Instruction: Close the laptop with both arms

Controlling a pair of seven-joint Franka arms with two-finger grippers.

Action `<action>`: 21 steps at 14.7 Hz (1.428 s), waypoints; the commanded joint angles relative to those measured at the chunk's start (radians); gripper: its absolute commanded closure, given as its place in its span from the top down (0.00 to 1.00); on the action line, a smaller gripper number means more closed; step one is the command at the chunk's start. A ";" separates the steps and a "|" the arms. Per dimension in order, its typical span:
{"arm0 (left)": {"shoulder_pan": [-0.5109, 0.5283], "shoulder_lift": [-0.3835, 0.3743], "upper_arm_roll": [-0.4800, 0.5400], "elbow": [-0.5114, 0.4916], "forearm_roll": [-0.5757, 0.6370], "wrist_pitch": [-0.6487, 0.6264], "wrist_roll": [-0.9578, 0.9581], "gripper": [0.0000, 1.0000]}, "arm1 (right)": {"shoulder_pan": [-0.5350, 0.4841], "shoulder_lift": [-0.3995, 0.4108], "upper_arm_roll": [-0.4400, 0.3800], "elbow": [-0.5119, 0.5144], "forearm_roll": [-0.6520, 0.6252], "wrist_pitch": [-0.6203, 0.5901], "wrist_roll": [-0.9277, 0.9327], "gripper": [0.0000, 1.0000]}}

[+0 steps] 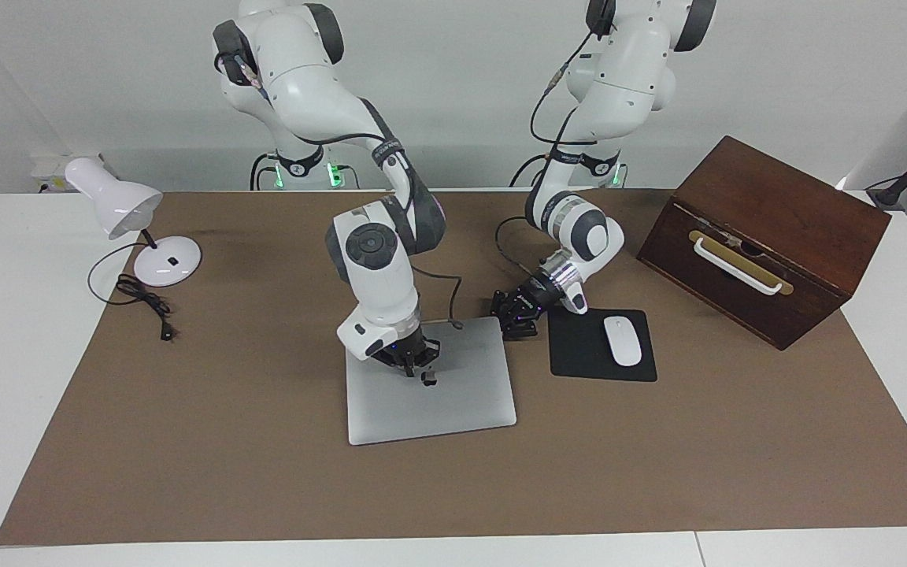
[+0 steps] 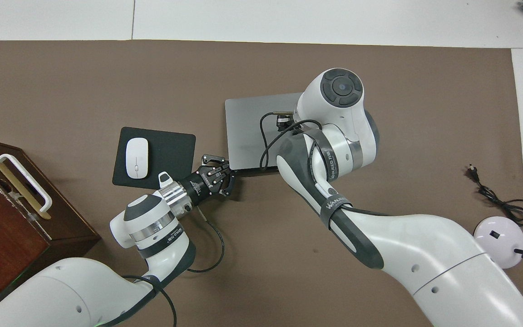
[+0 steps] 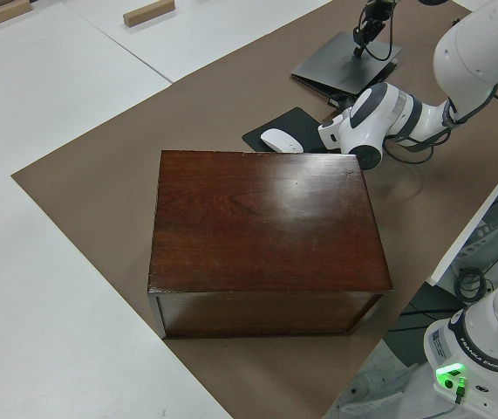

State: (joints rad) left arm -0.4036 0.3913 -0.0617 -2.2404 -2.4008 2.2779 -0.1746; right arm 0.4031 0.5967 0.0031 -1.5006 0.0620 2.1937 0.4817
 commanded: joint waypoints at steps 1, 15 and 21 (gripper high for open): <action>0.002 0.146 0.000 0.010 -0.006 0.074 0.067 0.00 | -0.010 -0.008 0.009 -0.023 0.021 0.003 0.014 0.00; 0.008 0.146 0.000 0.010 -0.006 0.077 0.076 0.00 | -0.007 -0.014 0.009 -0.017 0.018 -0.002 0.015 0.00; 0.008 0.146 0.000 0.012 -0.006 0.080 0.076 0.00 | -0.018 -0.080 0.008 -0.013 0.019 -0.031 0.014 0.00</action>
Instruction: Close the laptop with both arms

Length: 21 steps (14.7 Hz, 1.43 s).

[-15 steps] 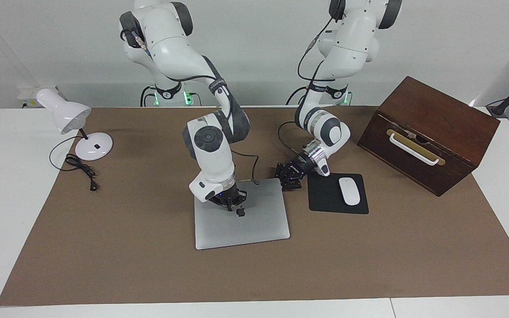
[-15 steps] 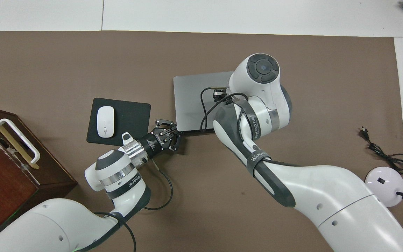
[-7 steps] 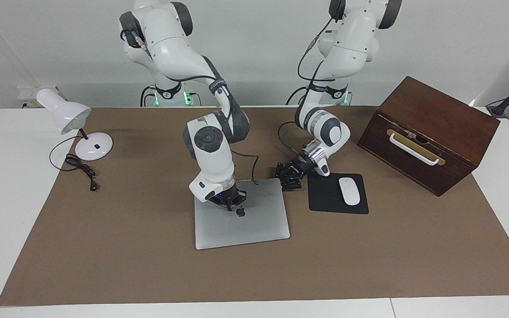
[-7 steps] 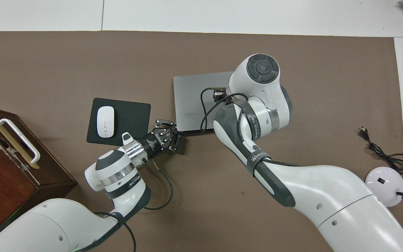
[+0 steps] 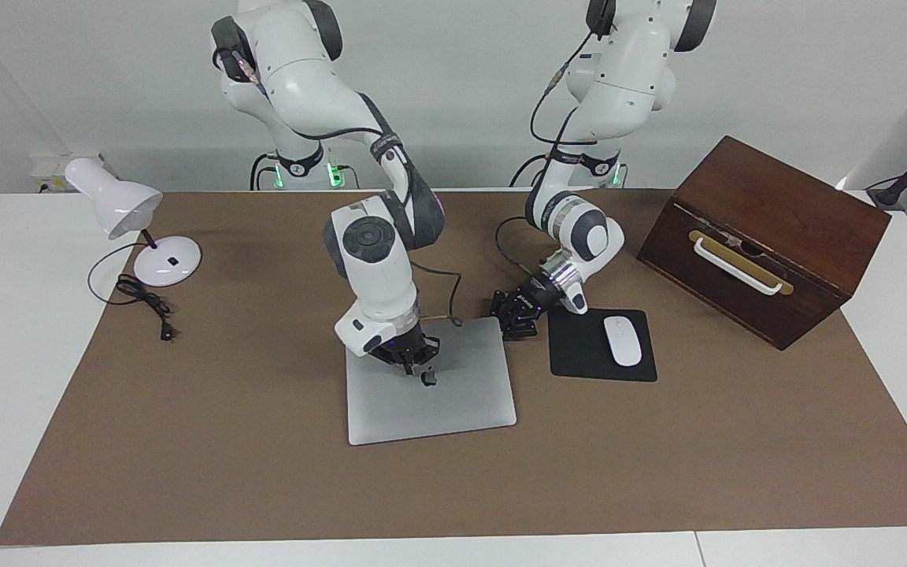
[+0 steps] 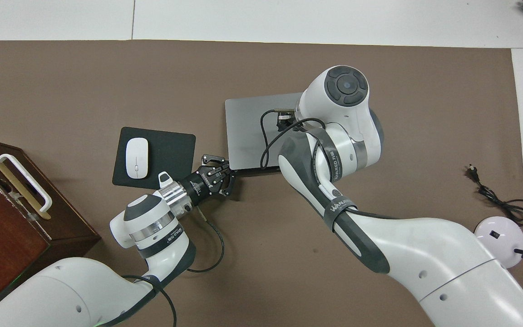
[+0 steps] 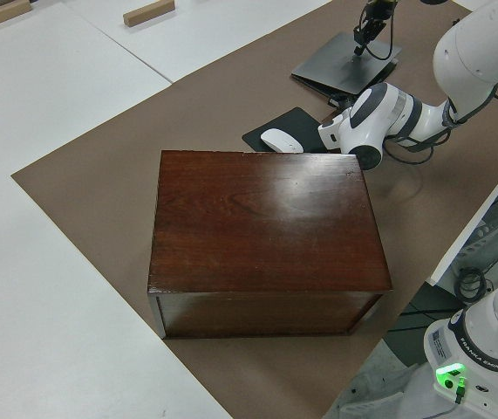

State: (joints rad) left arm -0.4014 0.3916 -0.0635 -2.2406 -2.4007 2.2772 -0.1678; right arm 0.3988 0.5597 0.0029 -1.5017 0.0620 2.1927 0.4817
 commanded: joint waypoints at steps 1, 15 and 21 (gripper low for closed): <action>0.006 0.145 0.002 0.010 -0.006 0.081 0.070 0.00 | -0.014 -0.055 0.005 -0.012 0.019 -0.034 0.014 0.00; 0.033 0.144 0.005 0.021 0.008 0.079 0.068 0.00 | -0.130 -0.221 -0.006 0.004 -0.002 -0.111 -0.081 0.00; 0.041 0.127 0.007 0.021 0.009 0.093 0.065 0.00 | -0.202 -0.299 -0.004 0.005 -0.036 -0.204 -0.234 0.00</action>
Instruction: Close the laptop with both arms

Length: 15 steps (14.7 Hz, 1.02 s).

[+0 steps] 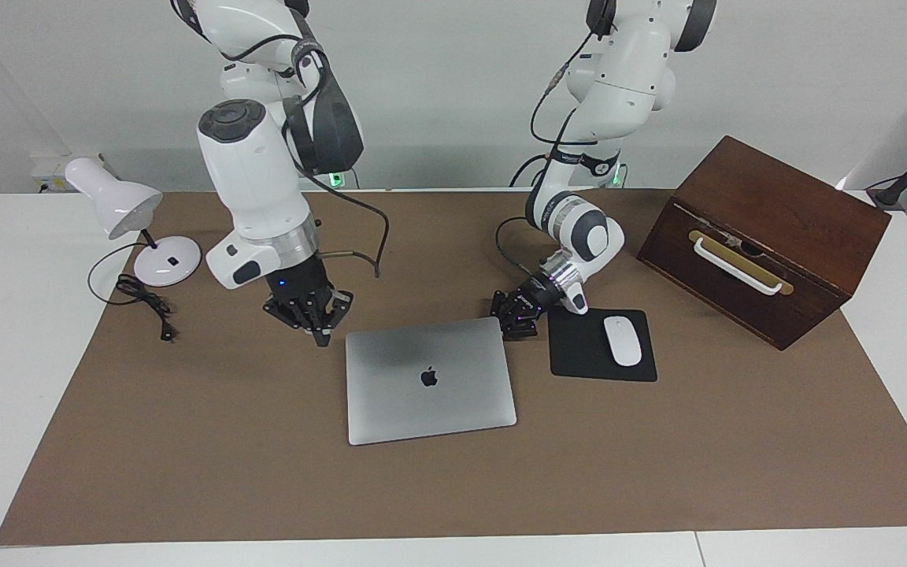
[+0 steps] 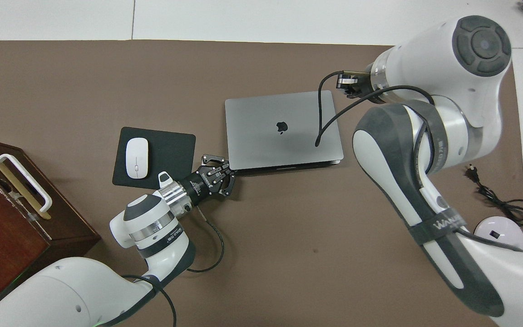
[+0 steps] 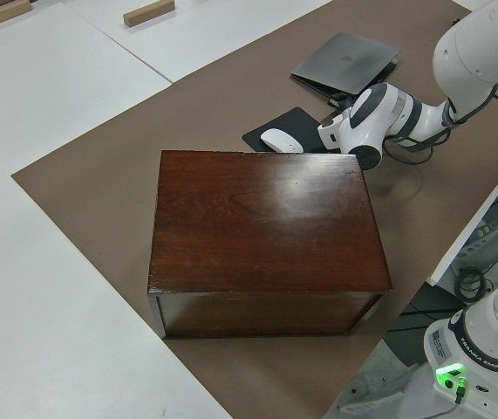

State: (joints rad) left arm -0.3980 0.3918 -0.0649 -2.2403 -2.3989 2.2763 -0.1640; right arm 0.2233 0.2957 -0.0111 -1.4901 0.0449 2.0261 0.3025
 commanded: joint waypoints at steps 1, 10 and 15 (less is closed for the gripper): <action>0.037 0.124 0.008 0.021 0.007 0.094 0.061 0.00 | -0.039 -0.049 0.008 -0.007 -0.020 -0.058 -0.078 0.00; 0.054 0.070 0.007 0.011 0.011 0.117 0.049 0.00 | -0.094 -0.135 0.003 -0.007 -0.056 -0.193 -0.189 0.00; 0.060 0.047 0.005 0.001 0.011 0.121 0.043 0.00 | -0.139 -0.191 0.002 0.002 -0.066 -0.286 -0.249 0.00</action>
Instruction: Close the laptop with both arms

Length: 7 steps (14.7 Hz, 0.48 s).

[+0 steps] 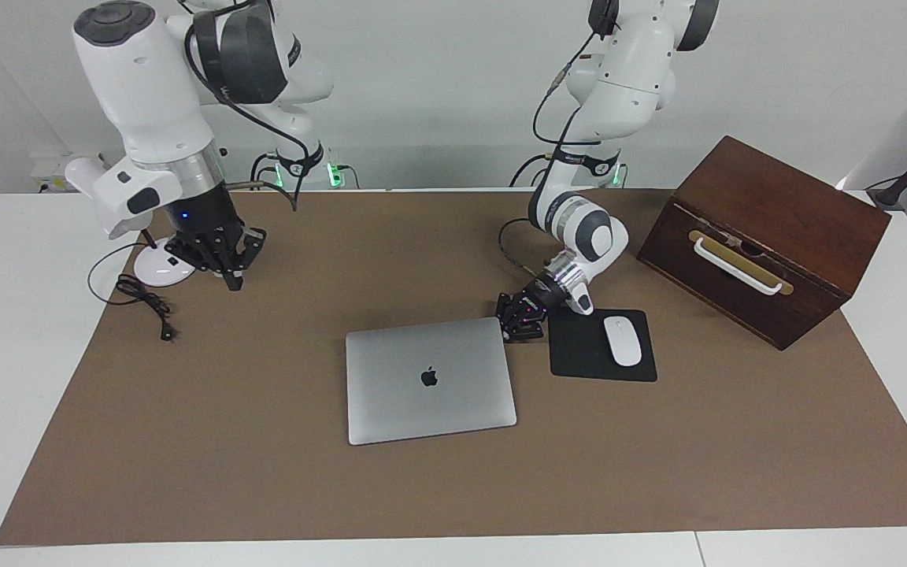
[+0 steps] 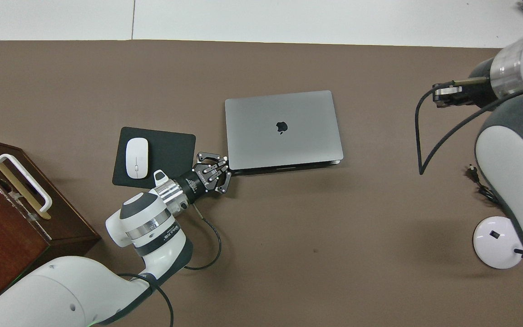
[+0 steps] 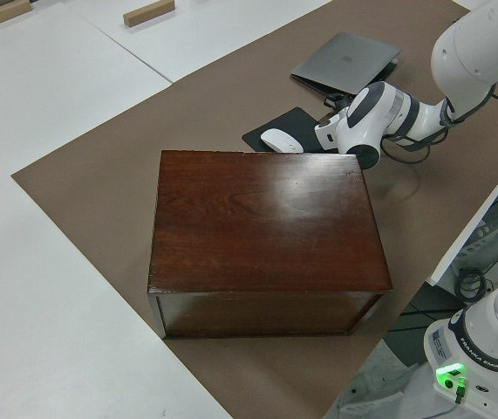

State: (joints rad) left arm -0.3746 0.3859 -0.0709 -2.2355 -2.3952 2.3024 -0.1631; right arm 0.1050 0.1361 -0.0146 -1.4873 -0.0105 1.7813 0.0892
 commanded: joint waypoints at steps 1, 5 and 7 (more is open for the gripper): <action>0.048 0.051 0.010 -0.004 0.007 0.091 0.042 0.00 | -0.025 -0.042 0.005 -0.001 -0.011 -0.062 -0.042 0.00; 0.065 0.034 0.008 -0.024 0.008 0.055 0.042 0.00 | -0.034 -0.070 0.005 0.001 -0.011 -0.097 -0.043 0.00; 0.065 0.030 0.008 -0.024 0.008 0.042 0.040 0.00 | -0.034 -0.084 0.005 0.002 -0.009 -0.129 -0.043 0.00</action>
State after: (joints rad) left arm -0.3439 0.3823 -0.0714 -2.2398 -2.3939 2.3044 -0.1610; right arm 0.0825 0.0703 -0.0151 -1.4854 -0.0120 1.6848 0.0697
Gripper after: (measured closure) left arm 0.991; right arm 0.991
